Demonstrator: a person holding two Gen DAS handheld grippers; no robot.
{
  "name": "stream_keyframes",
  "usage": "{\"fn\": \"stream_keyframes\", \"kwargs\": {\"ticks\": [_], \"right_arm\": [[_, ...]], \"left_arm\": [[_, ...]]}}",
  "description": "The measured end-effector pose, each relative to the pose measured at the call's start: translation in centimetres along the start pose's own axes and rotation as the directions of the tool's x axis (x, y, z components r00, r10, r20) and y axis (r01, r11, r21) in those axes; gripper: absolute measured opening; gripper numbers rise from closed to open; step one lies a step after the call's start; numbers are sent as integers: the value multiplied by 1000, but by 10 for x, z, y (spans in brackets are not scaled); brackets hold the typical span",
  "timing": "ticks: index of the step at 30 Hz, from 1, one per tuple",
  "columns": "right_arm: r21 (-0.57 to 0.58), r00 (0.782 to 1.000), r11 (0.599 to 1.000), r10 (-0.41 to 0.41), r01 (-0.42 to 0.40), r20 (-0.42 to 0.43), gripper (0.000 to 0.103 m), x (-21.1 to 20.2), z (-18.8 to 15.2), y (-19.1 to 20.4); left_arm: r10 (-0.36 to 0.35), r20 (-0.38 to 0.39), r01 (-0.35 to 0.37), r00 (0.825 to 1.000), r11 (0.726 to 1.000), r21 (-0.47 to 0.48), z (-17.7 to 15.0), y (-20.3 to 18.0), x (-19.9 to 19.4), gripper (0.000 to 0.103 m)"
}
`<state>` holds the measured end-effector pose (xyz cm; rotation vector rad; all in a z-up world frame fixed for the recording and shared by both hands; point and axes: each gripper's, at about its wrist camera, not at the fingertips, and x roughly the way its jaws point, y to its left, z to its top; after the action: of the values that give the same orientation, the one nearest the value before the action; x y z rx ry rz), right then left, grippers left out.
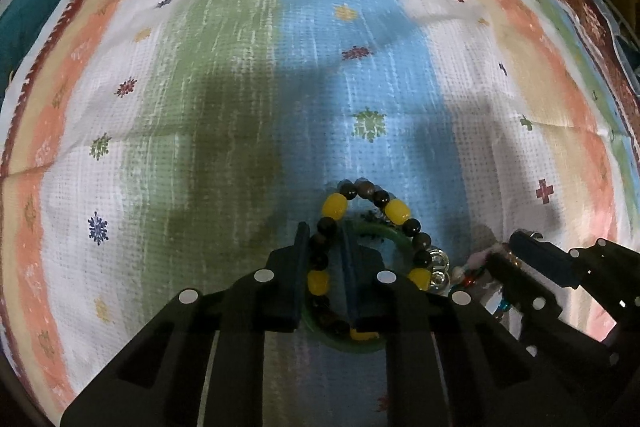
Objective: Organize jewelry
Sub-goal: 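Grasp the yellow-black bead bracelet with the left tool while the right tool grasps the pink-white bracelet, then lift the yellow-black bracelet over the tin with the left tool while the right tool lifts the pink-white bracelet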
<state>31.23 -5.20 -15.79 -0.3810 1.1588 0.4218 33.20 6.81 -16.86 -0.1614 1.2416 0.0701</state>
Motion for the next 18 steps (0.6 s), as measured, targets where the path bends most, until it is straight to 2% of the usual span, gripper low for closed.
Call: {"fn": "stream_keyframes", "kwargs": {"ticks": [4, 18], "right_arm": [[-5, 1000, 1000, -4, 4, 3, 11, -1, -1, -1], [0, 1000, 1000, 3, -3, 31, 8, -18, -3, 0]], "left_arm": [[-1, 2, 1, 1000, 1000, -8, 1, 0, -2, 9], [3, 55, -3, 998, 1000, -1, -4, -5, -31, 9]]}}
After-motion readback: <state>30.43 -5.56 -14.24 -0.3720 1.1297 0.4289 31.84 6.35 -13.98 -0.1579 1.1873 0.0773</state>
